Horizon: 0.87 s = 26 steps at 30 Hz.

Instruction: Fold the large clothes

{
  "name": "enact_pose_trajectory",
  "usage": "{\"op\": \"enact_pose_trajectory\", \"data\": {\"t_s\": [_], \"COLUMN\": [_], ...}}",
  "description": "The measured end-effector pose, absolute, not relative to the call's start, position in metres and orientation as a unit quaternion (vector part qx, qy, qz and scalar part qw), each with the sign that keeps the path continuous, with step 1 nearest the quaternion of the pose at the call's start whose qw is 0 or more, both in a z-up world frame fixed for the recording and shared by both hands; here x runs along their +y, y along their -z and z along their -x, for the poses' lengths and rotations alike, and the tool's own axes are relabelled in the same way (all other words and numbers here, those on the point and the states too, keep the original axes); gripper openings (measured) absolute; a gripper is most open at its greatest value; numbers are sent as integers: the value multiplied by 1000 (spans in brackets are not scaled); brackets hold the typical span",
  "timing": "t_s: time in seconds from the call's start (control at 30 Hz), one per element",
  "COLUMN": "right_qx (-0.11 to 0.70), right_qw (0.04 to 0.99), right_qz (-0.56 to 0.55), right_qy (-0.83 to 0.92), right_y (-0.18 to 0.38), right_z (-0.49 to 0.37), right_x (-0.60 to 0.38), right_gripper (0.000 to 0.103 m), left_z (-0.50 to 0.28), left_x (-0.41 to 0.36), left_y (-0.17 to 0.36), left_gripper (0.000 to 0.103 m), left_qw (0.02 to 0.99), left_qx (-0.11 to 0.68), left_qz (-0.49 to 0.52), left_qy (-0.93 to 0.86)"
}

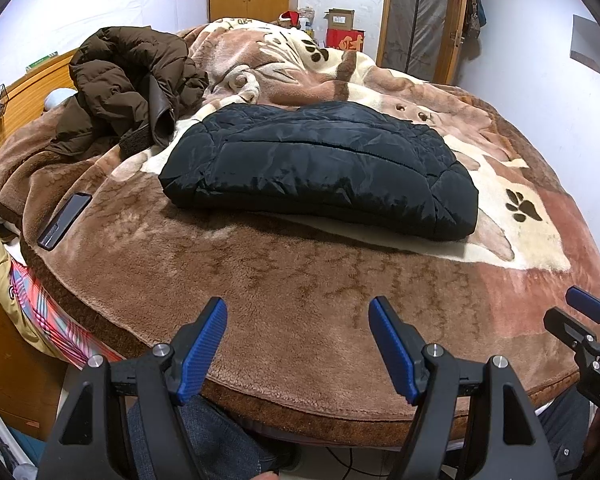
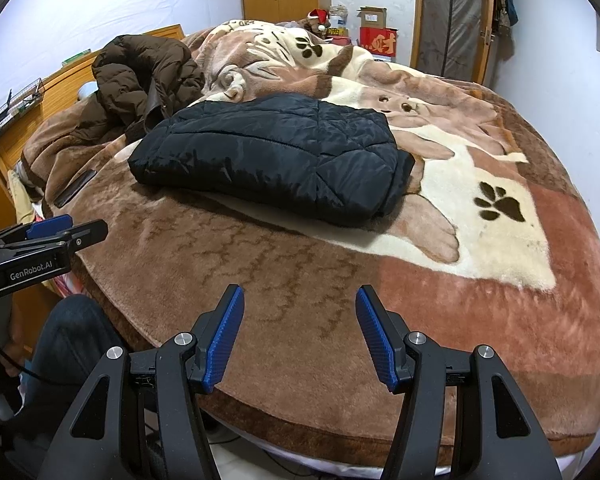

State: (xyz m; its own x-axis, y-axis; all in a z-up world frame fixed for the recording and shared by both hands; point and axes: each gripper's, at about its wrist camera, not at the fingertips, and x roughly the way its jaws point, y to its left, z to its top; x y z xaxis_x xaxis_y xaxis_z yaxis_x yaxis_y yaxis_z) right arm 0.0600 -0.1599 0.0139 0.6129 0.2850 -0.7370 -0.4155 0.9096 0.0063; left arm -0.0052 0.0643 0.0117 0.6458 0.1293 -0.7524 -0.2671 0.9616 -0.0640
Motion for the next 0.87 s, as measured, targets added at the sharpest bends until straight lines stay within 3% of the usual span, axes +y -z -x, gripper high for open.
{"op": "enact_pose_trajectory", "data": {"t_s": [0.87], "right_qx": [401], "right_qw": [892], "right_qz": [73], "right_qy": [-193], "right_y": [-8], "right_z": [-63], "right_x": [-168], "right_gripper": [59], "left_z": [3], "left_x": [73], "left_y": [-8], "left_gripper": [75], "left_qw": [901], "left_qx": [410], "left_qz": [75], "left_qy": [-117]}}
